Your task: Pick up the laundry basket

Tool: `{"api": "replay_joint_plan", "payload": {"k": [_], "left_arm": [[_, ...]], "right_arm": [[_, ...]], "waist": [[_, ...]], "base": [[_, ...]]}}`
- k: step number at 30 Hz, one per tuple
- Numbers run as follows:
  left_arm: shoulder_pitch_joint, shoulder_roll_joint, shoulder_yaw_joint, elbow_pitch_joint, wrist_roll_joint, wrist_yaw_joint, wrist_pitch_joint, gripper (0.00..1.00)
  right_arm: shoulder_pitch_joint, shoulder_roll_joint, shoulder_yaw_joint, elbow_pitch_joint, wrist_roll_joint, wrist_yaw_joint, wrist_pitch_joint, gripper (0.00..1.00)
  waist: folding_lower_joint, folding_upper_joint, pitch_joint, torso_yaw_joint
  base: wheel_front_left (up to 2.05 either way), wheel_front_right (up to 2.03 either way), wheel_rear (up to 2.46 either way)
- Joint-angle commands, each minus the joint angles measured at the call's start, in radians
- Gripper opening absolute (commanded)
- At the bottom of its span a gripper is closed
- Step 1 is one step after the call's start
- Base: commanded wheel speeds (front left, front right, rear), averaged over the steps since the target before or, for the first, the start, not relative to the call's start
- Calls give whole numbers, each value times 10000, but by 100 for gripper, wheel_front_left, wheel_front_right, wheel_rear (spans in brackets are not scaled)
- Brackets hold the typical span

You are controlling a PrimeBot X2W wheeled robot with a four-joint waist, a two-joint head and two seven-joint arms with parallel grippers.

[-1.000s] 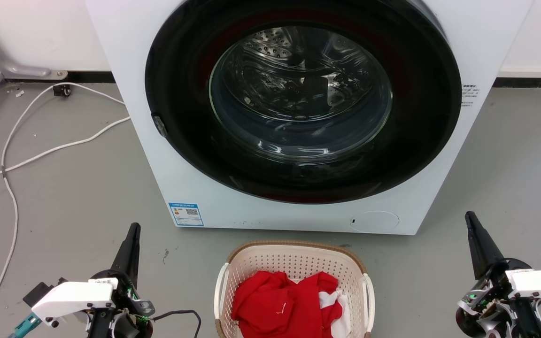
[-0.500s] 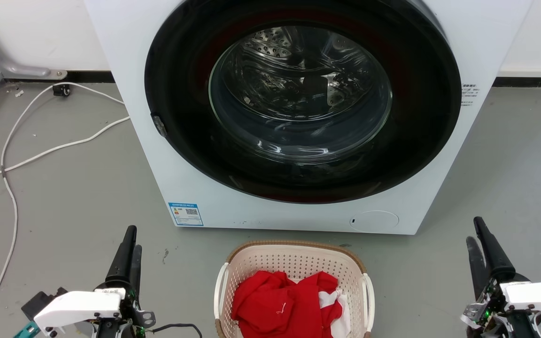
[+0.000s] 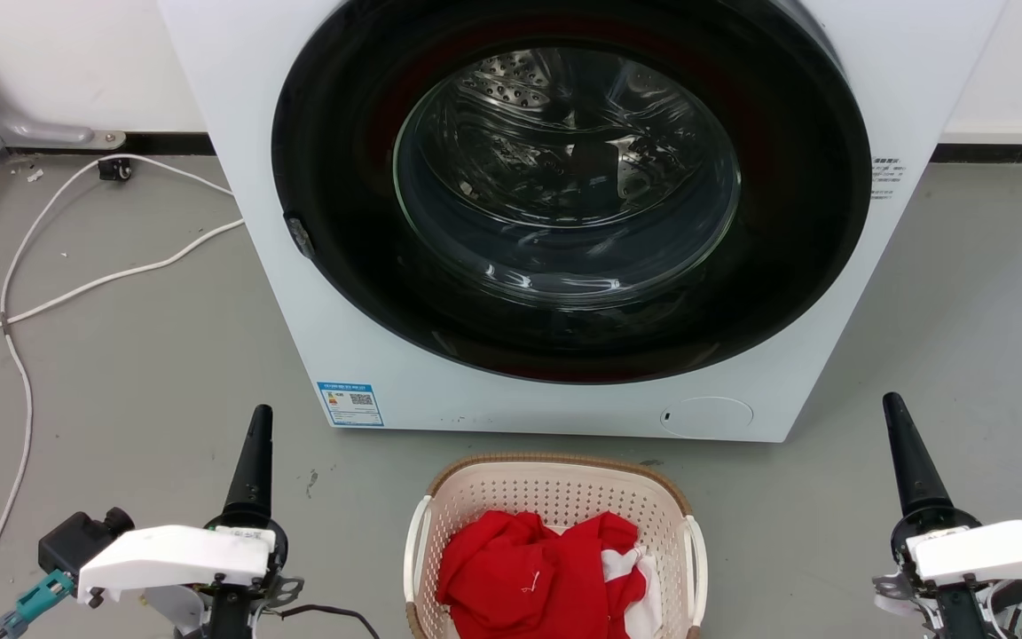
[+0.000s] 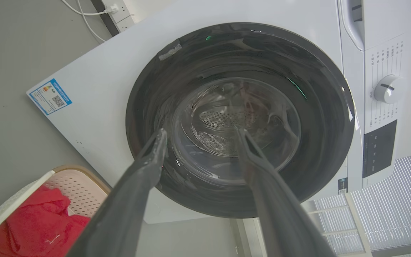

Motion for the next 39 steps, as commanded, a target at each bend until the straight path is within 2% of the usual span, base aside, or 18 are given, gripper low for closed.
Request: {"api": "replay_joint_plan", "payload": {"k": [1, 13, 39], "left_arm": [[-50, 28, -86, -276, 536, 97, -123, 100], [90, 31, -505, -610, 2638, 484, -581, 100], [343, 38, -959, -937, 5882, 813, -1399, 100]], "right_arm": [[-30, -26, 73, -302, -595, 2, -125, 100], [265, -30, 262, -635, -2955, 3, -582, 100], [721, -38, 341, -1335, -6419, 2, -1412, 100]], "waist": [[0, 0, 0, -2], [0, 0, -10, -2], [0, 0, -32, 17]], "base": [[0, 0, 0], [0, 0, 0], [0, 0, 0]]}}
